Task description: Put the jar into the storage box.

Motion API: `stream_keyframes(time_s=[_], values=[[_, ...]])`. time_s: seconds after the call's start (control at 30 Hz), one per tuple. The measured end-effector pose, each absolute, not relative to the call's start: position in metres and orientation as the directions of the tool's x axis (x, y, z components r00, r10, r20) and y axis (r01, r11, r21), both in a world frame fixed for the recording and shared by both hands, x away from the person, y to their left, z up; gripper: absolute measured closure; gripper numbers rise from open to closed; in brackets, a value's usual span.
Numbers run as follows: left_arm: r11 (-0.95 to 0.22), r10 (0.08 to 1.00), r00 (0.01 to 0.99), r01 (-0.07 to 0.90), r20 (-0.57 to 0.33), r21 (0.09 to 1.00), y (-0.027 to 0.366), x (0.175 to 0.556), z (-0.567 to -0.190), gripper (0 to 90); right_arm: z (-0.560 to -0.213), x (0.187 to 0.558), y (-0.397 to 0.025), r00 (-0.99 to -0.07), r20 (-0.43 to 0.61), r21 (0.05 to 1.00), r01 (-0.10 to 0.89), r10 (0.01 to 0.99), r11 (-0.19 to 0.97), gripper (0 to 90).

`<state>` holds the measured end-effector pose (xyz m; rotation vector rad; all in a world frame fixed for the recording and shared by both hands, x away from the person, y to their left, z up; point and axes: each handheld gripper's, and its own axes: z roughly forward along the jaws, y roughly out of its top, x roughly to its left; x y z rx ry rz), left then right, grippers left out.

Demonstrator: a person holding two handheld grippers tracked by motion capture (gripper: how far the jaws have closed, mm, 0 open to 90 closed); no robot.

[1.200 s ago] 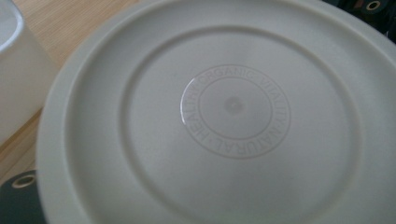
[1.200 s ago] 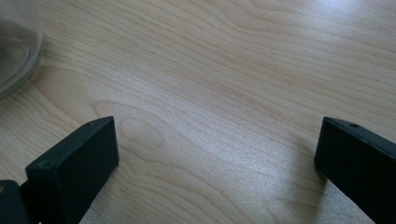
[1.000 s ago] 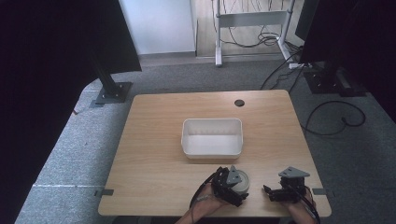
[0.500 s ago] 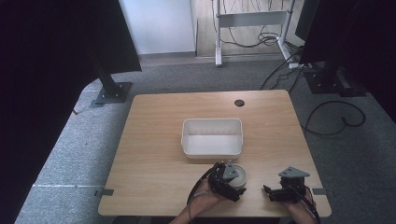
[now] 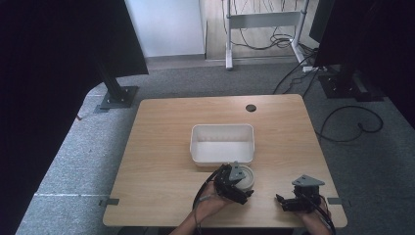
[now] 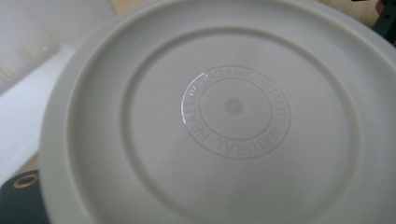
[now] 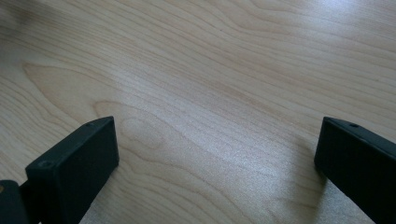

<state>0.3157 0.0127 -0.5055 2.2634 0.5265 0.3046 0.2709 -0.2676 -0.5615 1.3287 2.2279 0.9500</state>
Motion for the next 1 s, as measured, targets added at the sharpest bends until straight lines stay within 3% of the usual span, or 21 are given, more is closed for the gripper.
stream_keyframes(time_s=[1.0], values=[[-0.571, 0.543, 0.837, 0.314, 0.062, 0.758, 0.026, 0.359, -0.484, 9.7, -0.561, 0.271, -0.268, -0.483, 0.021, 0.713, 0.621, 0.876, 0.325, 0.0]])
